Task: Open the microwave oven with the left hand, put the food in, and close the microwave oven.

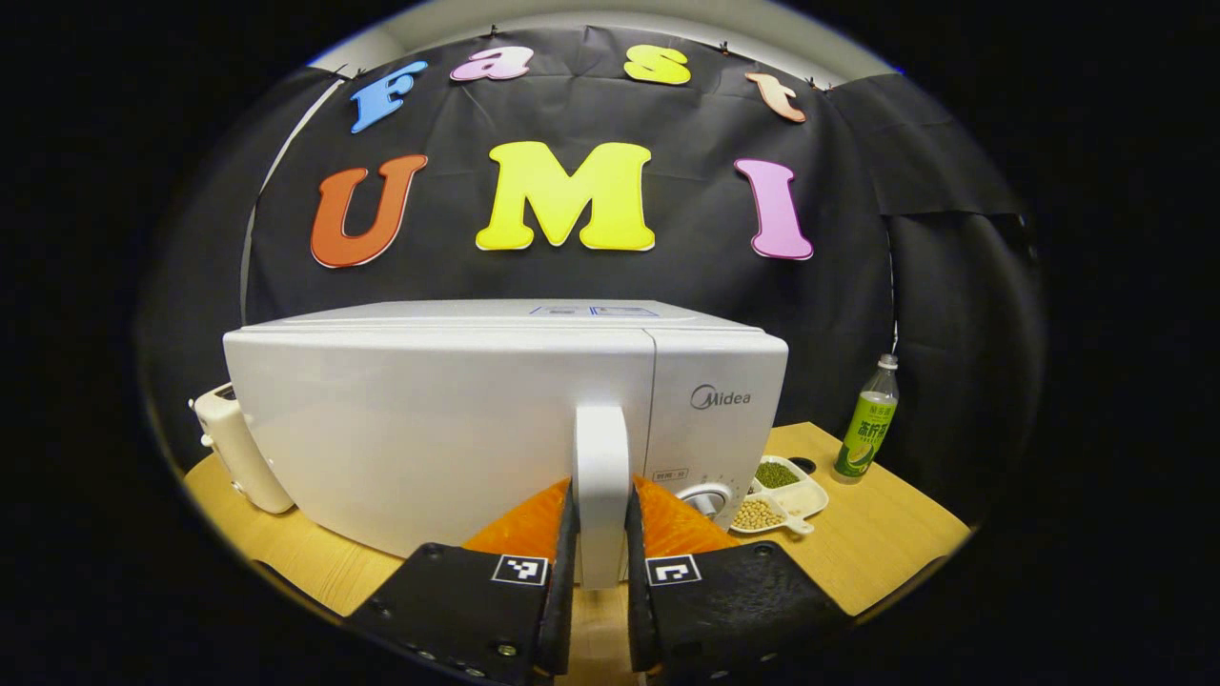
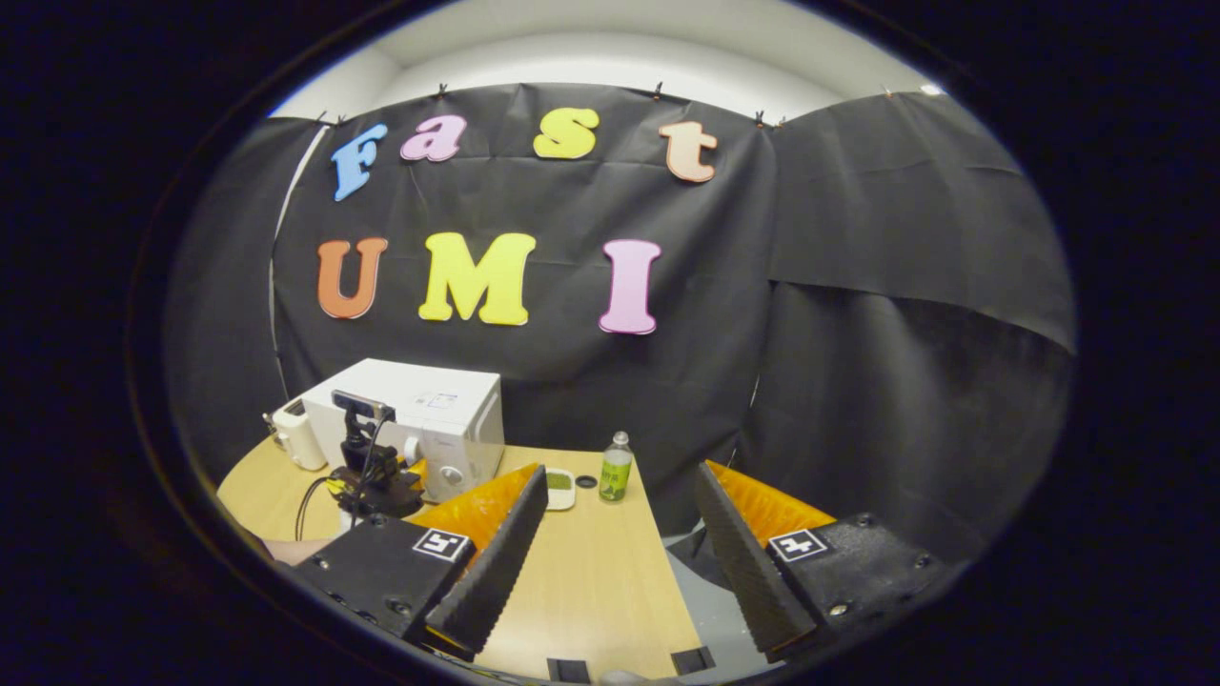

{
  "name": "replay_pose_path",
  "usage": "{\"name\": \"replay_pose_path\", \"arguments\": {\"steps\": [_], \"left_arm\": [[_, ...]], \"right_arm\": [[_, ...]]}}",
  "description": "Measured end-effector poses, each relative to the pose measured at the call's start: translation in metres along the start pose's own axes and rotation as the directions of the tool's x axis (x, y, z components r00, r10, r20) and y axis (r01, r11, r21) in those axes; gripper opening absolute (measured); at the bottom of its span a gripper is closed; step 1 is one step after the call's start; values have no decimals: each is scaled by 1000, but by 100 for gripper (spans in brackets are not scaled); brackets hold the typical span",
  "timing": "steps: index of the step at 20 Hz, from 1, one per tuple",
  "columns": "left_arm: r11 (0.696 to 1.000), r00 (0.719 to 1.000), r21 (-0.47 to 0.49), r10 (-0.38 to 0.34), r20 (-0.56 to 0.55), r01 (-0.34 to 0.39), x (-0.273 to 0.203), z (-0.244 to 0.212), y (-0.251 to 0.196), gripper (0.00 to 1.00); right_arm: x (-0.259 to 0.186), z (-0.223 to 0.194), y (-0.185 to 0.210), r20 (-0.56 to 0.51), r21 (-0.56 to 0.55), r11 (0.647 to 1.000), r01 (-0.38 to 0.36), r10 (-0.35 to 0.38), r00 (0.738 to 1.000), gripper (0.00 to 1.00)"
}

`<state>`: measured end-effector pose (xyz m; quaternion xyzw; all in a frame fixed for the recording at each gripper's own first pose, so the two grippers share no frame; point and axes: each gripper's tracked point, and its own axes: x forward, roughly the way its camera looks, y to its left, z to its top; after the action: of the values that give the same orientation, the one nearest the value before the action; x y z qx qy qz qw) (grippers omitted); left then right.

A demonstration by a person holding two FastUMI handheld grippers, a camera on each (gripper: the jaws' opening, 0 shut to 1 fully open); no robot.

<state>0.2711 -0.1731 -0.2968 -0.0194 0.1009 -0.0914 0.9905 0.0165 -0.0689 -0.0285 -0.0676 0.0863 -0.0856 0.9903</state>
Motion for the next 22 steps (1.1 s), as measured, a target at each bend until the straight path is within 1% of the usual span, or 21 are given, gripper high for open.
{"name": "replay_pose_path", "arguments": {"steps": [4,5,7,8,9,11,15,16,17,18,19,20,21,22], "left_arm": [[999,1000,-33,-15,-20,14,0,-1,-1,10],[999,999,-39,-19,-32,18,-2,-2,-2,9],[998,998,-49,-37,-52,34,-6,-3,-1,8],[998,997,-57,-37,-62,34,-15,-7,-1,9],[998,997,-45,-37,-62,34,-25,-9,1,9],[998,998,-43,-47,-48,45,-43,-11,3,9],[996,995,10,-83,-49,84,-77,-17,11,9],[996,995,18,-83,-54,84,-84,-19,13,13],[996,995,33,-80,-57,82,-90,-20,15,16],[996,997,59,-57,-56,61,-94,-20,20,18],[995,998,78,-51,-46,55,-98,-16,23,23],[995,999,86,-39,-36,42,-101,-13,27,31],[996,1000,90,-22,-13,23,-103,-6,35,34],[996,1000,87,-11,8,10,-103,2,39,54]], "right_arm": [[0,4,6,15,-6,1000,-23,23,1000,99],[0,5,6,20,-13,1000,-23,23,1000,99],[1,7,8,24,-10,999,-31,32,999,99],[2,7,10,26,-2,999,-41,41,999,99],[1,8,11,31,7,999,-49,49,998,99],[4,10,13,40,2,999,-55,55,998,99],[6,11,35,42,-22,994,-105,106,994,99],[7,8,40,37,-35,993,-116,118,992,99],[7,7,43,33,-49,992,-119,121,992,99],[7,8,46,32,-53,990,-130,132,991,99],[5,9,50,35,-50,989,-140,141,989,99],[4,10,53,38,-45,988,-147,149,988,99],[3,11,56,40,-43,987,-156,158,987,99],[3,10,59,42,-42,986,-163,165,985,99]]}}
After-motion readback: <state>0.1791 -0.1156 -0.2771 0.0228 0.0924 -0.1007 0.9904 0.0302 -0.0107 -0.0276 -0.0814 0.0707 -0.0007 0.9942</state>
